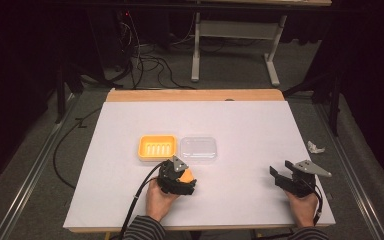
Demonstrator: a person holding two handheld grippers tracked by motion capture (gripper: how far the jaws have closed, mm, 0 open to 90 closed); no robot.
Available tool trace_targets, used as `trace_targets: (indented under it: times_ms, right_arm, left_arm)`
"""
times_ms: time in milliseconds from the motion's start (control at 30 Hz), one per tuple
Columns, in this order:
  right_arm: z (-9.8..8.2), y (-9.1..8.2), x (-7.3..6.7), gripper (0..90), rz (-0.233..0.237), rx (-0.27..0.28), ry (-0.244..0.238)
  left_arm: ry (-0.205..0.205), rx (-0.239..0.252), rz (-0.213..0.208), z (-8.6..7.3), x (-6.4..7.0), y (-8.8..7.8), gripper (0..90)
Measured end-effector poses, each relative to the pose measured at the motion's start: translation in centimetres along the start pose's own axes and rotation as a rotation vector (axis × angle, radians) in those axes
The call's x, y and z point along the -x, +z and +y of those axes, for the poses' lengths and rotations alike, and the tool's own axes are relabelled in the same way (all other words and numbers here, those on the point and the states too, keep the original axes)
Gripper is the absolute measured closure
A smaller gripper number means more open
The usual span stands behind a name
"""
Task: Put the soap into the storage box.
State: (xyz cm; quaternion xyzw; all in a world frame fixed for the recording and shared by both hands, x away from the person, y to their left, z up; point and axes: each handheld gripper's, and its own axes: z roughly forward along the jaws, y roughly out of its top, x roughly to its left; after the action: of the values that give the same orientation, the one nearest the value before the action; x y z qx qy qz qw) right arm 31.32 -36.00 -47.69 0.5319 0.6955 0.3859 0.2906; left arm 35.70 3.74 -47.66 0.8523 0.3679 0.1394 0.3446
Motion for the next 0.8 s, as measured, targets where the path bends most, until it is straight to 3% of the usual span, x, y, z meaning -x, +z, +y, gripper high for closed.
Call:
trace_targets:
  times_ms: [433, 800]
  right_arm:
    - [0.00, -0.01, -0.01, 33.4, 0.000, 0.000, -0.002]
    - [0.01, 0.00, -0.02, 33.2, -0.002, -0.001, 0.001]
  left_arm:
    - [0.022, 0.017, -0.002, -0.31, 0.16, 0.09, 25.6]
    - [0.005, 0.042, 0.001, -0.28, -0.25, -0.47, 25.9]
